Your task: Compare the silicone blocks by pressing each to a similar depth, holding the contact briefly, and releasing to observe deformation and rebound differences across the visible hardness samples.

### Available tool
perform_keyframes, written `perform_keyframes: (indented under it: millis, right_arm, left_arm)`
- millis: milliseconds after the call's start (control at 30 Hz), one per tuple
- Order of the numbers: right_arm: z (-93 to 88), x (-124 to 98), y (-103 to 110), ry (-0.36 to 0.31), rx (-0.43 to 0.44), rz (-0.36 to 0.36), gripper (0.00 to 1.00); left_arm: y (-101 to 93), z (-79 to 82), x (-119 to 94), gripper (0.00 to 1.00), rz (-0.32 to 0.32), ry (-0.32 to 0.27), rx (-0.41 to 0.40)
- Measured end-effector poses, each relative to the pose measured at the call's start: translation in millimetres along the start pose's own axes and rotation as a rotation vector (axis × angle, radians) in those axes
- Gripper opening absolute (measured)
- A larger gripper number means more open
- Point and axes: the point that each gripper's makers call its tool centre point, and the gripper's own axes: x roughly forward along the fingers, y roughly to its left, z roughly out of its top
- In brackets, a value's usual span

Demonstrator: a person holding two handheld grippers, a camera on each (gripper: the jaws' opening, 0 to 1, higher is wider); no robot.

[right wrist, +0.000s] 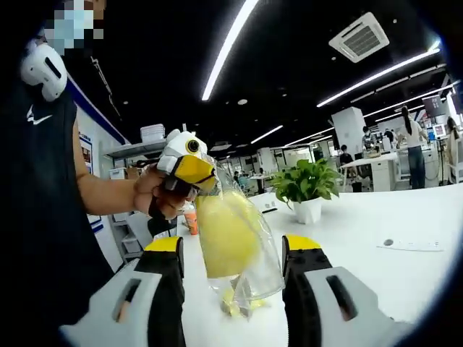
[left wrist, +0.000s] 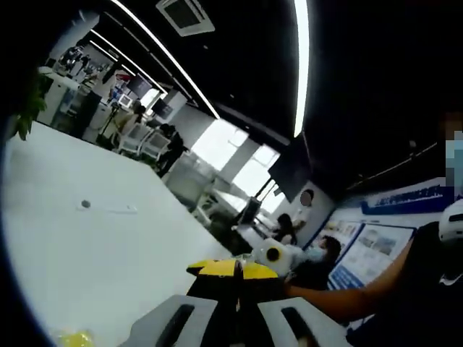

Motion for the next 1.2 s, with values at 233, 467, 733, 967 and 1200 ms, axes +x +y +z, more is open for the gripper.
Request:
perform_keyframes:
  millis: [233,467,733,967,1200]
  right_arm:
    - [3.7,2,2,-0.032,0.044,0.015,0.37]
    - [5.5,2,5,-0.052,0.044,0.028,0.31]
    - [-0.6,2,4,-0.021,0.070,0.026,0.23]
    - [1.6,5,2,0.004,0.085,0.021,0.16]
    - [2.2,8,5,0.040,0.130,0.040,0.11]
  left_arm:
    - [-2.4,-0.2,1,0.00,-0.008,0.001,-0.013]
    - [-2.2,-3.4,4,0.00,-0.013,0.008,-0.032]
    - [4.6,-5.6,5,0.00,-0.001,0.010,-0.032]
    - [6.3,-2.8,5,0.00,0.005,-0.014,0.010]
    - [7.0,-1.0,0,0.00,0.014,-0.012,0.055]
